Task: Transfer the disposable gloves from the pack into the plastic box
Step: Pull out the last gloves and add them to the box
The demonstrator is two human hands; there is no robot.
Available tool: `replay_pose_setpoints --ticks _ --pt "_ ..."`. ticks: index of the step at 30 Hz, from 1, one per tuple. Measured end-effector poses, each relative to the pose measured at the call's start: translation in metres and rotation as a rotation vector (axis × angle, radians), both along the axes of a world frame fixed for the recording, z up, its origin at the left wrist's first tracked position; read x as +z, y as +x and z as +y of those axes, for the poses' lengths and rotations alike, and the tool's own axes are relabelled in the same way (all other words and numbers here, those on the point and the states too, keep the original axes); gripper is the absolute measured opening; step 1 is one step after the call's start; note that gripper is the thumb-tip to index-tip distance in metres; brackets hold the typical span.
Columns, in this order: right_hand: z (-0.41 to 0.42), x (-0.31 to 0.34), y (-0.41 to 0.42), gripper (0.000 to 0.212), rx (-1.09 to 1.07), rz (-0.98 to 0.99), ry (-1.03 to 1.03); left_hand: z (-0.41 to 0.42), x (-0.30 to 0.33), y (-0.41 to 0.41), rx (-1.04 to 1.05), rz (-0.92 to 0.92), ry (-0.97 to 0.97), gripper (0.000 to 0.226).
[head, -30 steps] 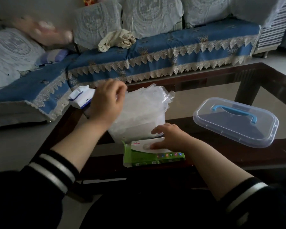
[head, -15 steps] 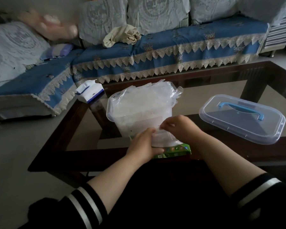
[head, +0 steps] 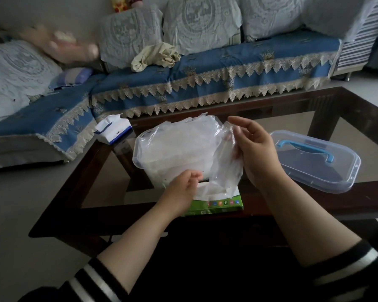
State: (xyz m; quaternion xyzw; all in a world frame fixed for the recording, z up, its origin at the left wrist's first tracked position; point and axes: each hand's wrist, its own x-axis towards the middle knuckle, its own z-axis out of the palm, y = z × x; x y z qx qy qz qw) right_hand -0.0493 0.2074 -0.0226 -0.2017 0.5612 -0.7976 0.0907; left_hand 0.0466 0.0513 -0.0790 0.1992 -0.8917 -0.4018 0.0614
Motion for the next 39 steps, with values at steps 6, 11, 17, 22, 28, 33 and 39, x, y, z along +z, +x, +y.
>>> replay_pose_setpoints --ticks 6,11,17,22,28,33,39 --pt "0.002 0.0 -0.003 0.021 -0.057 0.116 0.08 0.033 0.079 -0.011 -0.11 0.141 0.815 0.075" --pt "-0.003 -0.009 -0.016 0.017 -0.228 0.159 0.126 0.047 0.098 -0.044 -0.081 0.35 0.253 0.027" --pt "0.002 -0.021 -0.041 0.051 -0.326 0.096 0.302 -0.002 0.126 -0.082 -0.105 0.286 0.058 0.021" --pt "0.012 -0.03 -0.054 0.051 -0.394 0.023 0.321 -0.063 0.127 -0.092 0.119 0.293 0.004 0.026" --pt "0.008 -0.032 -0.049 0.027 -0.214 0.203 0.527 -0.11 0.092 -0.083 0.272 0.237 -0.131 0.024" --pt "-0.008 -0.035 -0.029 0.047 0.178 0.364 0.765 -0.122 0.073 -0.076 0.275 0.075 -0.172 0.042" --pt "-0.031 -0.053 -0.015 0.064 0.412 0.51 1.116 -0.124 0.067 -0.07 0.205 -0.103 -0.454 0.049"
